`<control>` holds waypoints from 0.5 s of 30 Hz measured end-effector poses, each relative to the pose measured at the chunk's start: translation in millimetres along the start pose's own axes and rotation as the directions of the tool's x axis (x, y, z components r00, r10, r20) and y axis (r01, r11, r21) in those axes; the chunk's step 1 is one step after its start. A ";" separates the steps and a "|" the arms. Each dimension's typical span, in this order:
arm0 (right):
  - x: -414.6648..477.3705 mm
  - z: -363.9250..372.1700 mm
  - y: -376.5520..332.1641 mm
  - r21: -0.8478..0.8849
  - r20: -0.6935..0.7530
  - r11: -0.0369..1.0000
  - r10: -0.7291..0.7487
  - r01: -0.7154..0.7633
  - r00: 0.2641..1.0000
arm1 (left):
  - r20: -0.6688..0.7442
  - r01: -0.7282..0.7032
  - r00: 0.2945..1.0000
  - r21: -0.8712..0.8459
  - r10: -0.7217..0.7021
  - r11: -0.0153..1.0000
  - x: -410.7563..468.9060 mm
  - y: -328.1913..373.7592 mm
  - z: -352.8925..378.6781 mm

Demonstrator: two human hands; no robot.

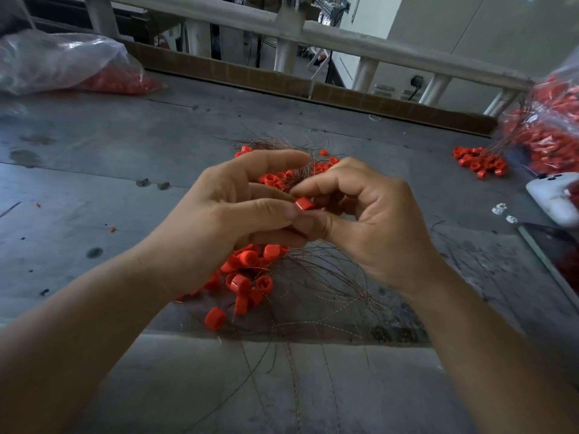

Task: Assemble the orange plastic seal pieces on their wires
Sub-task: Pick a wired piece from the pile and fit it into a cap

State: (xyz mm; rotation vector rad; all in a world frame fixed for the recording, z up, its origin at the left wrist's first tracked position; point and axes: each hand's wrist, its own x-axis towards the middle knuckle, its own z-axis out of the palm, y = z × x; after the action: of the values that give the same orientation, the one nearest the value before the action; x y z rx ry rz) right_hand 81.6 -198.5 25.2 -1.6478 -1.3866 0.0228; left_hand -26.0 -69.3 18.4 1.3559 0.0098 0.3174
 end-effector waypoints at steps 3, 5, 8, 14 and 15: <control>0.0 -1.4 -1.4 0.012 0.012 1.000 -0.002 0.002 1.000 | -0.034 0.007 0.999 -0.009 -0.007 1.000 1.4 -0.1 -0.4; -0.1 -1.9 -1.8 0.015 0.012 1.000 0.015 -0.015 1.000 | -0.042 0.006 0.999 0.000 -0.006 1.000 2.6 -0.3 -1.2; 0.2 -1.7 -1.7 0.168 0.025 0.977 0.133 -0.135 0.991 | -0.031 -0.015 0.999 -0.073 0.013 0.997 3.5 1.3 -5.1; 0.5 -0.4 -1.1 0.489 0.254 0.787 0.284 -0.376 0.925 | 0.016 -0.056 0.998 -0.225 0.061 0.973 5.7 0.8 -9.4; 0.9 -0.1 -1.4 0.512 0.272 0.764 0.289 -0.392 0.918 | 0.014 -0.058 0.998 -0.240 0.063 0.969 5.8 1.1 -9.8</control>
State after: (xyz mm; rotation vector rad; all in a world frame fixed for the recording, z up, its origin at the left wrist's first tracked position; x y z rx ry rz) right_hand 80.9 -198.1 26.7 -1.3850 -1.0414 0.7455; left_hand -22.6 -58.3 18.3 1.1209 -0.0854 0.3443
